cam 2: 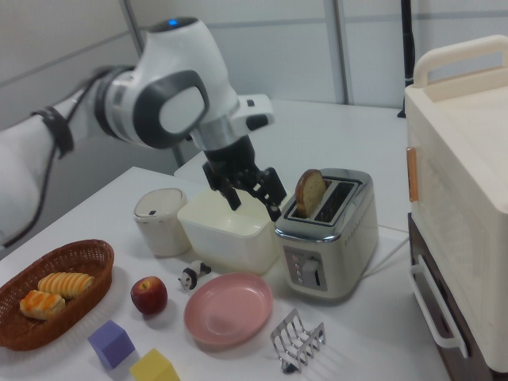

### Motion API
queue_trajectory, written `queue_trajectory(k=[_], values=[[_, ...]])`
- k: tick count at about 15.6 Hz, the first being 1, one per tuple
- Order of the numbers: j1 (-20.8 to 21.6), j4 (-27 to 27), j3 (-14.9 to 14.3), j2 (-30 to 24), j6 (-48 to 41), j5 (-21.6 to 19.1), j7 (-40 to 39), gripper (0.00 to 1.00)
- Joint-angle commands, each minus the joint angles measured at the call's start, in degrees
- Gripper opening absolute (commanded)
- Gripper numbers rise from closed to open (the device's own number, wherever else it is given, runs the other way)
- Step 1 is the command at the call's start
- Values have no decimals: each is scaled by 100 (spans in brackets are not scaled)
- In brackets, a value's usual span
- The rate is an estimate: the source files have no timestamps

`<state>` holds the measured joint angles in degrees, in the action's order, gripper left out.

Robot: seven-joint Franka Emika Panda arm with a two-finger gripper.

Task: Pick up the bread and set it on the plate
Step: 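Move the open gripper from the box toward the silver toaster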

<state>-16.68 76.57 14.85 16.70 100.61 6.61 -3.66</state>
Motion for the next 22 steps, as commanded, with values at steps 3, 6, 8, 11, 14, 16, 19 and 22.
queue_trajectory(k=[3,6,8,11,14,16,19,22], values=[[94,-186,-17,131,73,156,234,100],[103,-195,-17,175,186,165,260,100],[112,-195,-17,193,458,165,269,100],[129,-186,-17,237,810,226,260,100],[243,-186,-17,342,1206,393,260,100],[261,-195,-17,473,1347,490,260,100],[261,-195,-17,570,1505,499,269,100],[332,-300,-17,623,1497,499,505,100]])
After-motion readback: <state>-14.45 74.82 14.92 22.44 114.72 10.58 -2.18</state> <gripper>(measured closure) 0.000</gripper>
